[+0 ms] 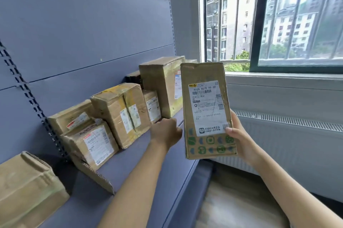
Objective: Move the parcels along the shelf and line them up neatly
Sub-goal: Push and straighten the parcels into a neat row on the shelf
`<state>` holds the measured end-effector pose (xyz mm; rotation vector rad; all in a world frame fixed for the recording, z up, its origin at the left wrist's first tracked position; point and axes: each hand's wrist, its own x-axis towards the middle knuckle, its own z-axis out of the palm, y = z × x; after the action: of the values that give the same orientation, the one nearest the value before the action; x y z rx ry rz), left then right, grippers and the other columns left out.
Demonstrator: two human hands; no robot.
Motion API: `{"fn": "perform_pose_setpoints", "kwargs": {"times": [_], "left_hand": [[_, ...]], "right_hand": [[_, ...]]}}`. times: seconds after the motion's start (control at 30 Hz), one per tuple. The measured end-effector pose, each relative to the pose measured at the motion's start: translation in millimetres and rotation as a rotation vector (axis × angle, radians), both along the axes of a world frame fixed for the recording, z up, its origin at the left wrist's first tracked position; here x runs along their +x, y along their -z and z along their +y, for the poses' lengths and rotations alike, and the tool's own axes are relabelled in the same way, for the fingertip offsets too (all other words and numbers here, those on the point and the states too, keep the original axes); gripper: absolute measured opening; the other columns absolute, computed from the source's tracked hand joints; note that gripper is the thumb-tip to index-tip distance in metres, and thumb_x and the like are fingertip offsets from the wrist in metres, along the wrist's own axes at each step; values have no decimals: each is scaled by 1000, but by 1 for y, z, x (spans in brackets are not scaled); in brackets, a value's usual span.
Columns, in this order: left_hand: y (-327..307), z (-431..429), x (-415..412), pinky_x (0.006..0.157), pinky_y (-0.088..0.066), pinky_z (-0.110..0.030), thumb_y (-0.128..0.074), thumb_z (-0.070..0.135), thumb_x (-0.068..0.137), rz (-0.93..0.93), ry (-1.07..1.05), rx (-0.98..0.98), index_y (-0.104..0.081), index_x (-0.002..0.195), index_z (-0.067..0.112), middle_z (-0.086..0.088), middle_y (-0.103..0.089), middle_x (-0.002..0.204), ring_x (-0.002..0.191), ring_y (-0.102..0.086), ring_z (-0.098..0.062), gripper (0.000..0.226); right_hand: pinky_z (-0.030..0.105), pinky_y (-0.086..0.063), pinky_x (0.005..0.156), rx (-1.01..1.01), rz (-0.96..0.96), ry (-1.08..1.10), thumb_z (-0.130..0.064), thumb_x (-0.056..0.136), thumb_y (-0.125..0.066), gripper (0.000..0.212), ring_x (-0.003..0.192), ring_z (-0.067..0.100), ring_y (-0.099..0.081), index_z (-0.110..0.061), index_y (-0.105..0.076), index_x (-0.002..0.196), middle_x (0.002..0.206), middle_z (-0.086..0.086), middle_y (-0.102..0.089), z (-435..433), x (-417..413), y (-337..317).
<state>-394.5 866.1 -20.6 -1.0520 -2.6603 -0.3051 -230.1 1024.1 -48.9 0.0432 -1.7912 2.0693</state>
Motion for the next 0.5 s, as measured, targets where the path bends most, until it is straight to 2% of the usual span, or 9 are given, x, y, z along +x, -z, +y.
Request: {"fn": "perform_pose_setpoints", "kwargs": {"times": [0.07, 0.17, 0.27, 0.37, 0.5], "left_hand": [[3, 16, 10, 69, -39, -28, -43, 24, 90, 26, 34, -38, -62, 105, 16, -8, -66, 104, 95, -63, -31, 25], [3, 40, 22, 74, -39, -29, -39, 20, 90, -9, 76, -128, -61, 108, 17, -8, -64, 113, 104, -61, -30, 29], [-1, 71, 18, 75, -45, -32, -41, 28, 88, -104, 89, -138, -61, 107, 20, -5, -65, 112, 101, -61, -30, 29], [-7, 109, 18, 77, -46, -33, -41, 30, 89, -132, 93, -148, -61, 106, 21, -5, -65, 113, 102, -61, -29, 27], [-19, 166, 24, 83, -43, -35, -38, 28, 93, -92, 113, -198, -59, 111, 19, -8, -62, 117, 108, -59, -32, 30]], "right_hand": [[37, -57, 78, -24, -12, 26, -49, 52, -82, 108, 115, 24, -62, -42, -27, 145, 143, -1, -49, 9, 10, 5], [32, -57, 74, -48, -22, 81, -42, 59, -69, 98, 110, 19, -65, -39, -25, 146, 142, -1, -49, 26, 21, 12], [36, -57, 77, -34, -25, 100, -51, 53, -81, 107, 115, 21, -62, -43, -26, 145, 145, -3, -45, 52, 26, 14], [37, -57, 78, -20, -55, 116, -63, 43, -84, 117, 115, 21, -62, -46, -26, 144, 143, -3, -47, 89, 26, 14], [35, -57, 76, -23, -35, 111, -60, 41, -86, 118, 111, 22, -64, -44, -29, 142, 139, -3, -51, 142, 23, 7]]}}
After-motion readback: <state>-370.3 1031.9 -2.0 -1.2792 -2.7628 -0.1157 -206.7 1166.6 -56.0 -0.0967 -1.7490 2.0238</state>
